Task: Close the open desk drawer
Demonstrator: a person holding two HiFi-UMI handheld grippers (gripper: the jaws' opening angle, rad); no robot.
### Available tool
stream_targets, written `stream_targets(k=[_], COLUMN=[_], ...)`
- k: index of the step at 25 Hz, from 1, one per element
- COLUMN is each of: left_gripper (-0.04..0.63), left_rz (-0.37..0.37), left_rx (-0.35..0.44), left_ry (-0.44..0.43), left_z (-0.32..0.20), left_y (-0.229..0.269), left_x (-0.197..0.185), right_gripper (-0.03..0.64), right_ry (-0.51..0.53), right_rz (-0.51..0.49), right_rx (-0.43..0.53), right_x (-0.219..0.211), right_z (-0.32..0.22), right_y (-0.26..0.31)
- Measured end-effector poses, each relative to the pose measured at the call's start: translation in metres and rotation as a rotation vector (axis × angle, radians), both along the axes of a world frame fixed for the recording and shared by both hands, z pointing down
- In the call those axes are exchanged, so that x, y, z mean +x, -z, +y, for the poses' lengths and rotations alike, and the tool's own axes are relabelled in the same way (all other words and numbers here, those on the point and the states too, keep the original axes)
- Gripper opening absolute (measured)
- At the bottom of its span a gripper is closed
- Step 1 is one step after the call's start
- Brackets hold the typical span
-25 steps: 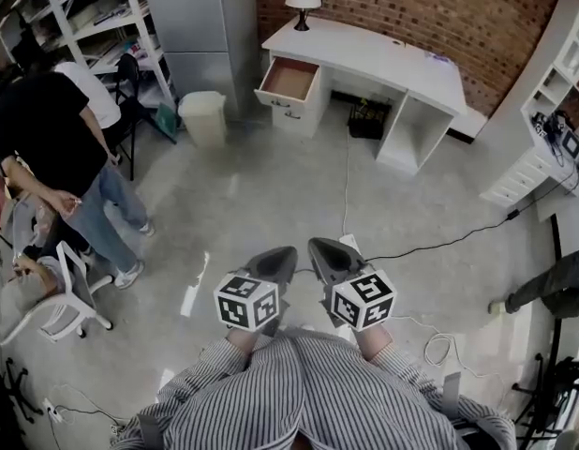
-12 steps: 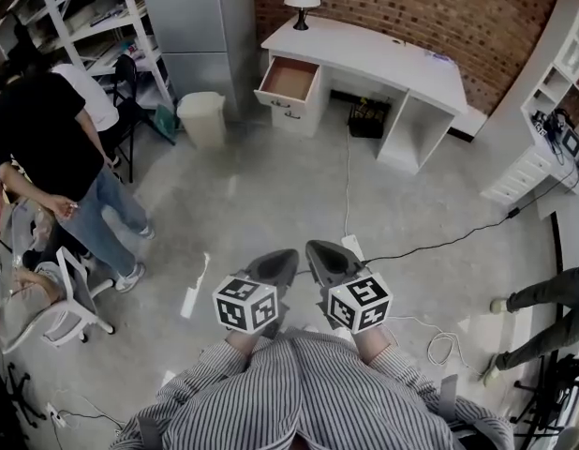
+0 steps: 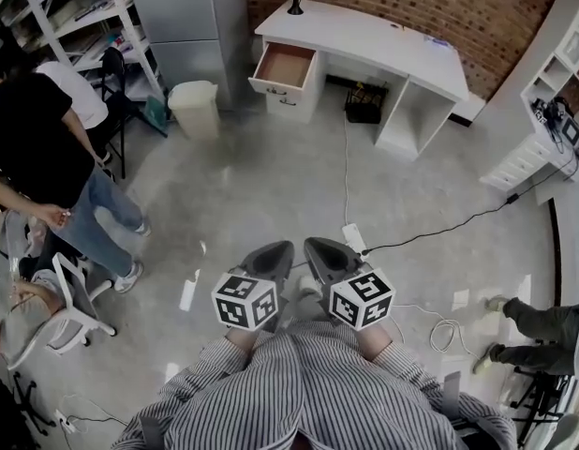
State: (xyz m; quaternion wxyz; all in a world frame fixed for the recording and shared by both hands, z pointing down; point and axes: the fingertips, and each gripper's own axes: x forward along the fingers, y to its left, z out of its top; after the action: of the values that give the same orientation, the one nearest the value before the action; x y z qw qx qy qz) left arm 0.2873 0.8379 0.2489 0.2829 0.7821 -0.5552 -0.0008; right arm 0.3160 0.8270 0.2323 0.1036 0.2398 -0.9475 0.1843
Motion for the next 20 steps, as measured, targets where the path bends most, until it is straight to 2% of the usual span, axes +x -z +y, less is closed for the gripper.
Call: stream_targets(k=[3,8,15,20], left_gripper=[0.012,0.012,0.012,0.012], left_rz=[0.012,-0.023,-0.053,-0.033], left_rx=[-0.015,-0.051,-0.017,0.025], left_ry=[0.016,0.06,0.097,0.118], left_z=[-0.02,-0.075,-0.188,-0.268], left_y=[-0.009,-0.024,-0.008,0.008], left_x=[-0.011,-0.036,-0.064,-0.074], right_gripper=[0.018,0.018,0.017,0.017], right_ry=[0.005,-0.017,0.045,0.06], right_rz=[0.004,0.007,-0.028,-0.042], right_rx=[-0.001,-0.009,0.009,0.034], right_x=[-0.01,-0.026,-0.055,-0.063], right_z=[-0.018,-0.08,-0.191,-0.268], right_y=[-0.006,-0.017,-0.001,0.009])
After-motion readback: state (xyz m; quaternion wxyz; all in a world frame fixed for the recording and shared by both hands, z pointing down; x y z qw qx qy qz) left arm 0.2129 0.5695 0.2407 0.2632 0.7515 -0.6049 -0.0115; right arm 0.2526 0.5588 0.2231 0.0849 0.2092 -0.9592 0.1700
